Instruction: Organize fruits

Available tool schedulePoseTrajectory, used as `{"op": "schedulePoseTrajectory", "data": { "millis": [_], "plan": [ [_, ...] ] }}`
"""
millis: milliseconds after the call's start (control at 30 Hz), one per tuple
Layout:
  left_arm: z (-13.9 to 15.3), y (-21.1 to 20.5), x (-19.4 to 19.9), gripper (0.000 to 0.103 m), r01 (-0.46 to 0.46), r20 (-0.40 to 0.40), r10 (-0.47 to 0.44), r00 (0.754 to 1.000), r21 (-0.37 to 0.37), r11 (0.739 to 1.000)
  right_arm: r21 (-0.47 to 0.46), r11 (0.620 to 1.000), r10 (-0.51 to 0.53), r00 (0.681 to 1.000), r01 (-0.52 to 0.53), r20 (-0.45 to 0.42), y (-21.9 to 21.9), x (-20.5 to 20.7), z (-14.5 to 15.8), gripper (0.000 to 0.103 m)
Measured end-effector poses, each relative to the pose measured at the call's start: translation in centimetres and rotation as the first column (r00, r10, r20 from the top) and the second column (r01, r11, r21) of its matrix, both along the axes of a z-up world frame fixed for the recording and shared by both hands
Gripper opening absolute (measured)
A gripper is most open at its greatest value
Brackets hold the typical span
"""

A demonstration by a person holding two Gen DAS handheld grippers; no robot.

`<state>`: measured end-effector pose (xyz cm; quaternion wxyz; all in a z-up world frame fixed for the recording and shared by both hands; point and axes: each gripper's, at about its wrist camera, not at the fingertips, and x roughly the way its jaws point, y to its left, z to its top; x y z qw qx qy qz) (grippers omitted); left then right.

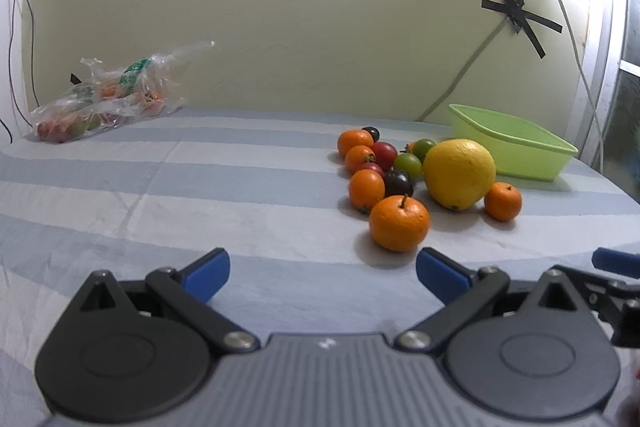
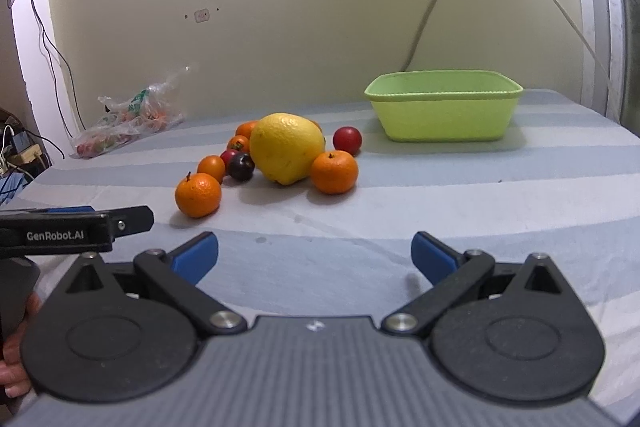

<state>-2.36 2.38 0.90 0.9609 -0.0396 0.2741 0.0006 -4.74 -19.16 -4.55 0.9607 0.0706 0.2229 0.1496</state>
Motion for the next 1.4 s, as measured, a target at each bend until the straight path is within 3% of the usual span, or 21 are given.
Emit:
{"op": "schedulePoseTrajectory", "data": {
  "millis": [333,667,833,1200,1400],
  "plan": [
    [0.2,0.5,-0.3,0.103,0.001,0.024,0.0,1.0,-0.02,1.0,0.0,1.0,-0.003,1.0,0.003,0.019,-0.2,0.0,0.4,0.098],
    [0.3,0.8,-0.5,0.103,0.02,0.042,-0.018,0.999,-0.035,0.999,0.005,1.0,0.02,0.998,-0.021,0.051,-0.3,0.2,1.7,0.078],
    [0.4,1.1,-0.7,0.103,0.017,0.052,-0.015,0.999,-0.051,0.999,-0.009,0.999,0.044,0.996,-0.043,0.072,-0.3,0.8,2.6,0.073],
    [0.4,2.5,-0.3,0.103,0.005,0.05,0.001,0.999,-0.12,0.993,-0.084,0.986,0.148,0.985,-0.141,0.085,0.6,4.4,4.8,0.073],
    [0.3,2.6,-0.2,0.103,0.005,0.051,0.002,0.999,-0.133,0.991,-0.143,0.974,0.188,0.98,-0.178,0.062,2.3,7.2,4.3,0.073]
  ]
}}
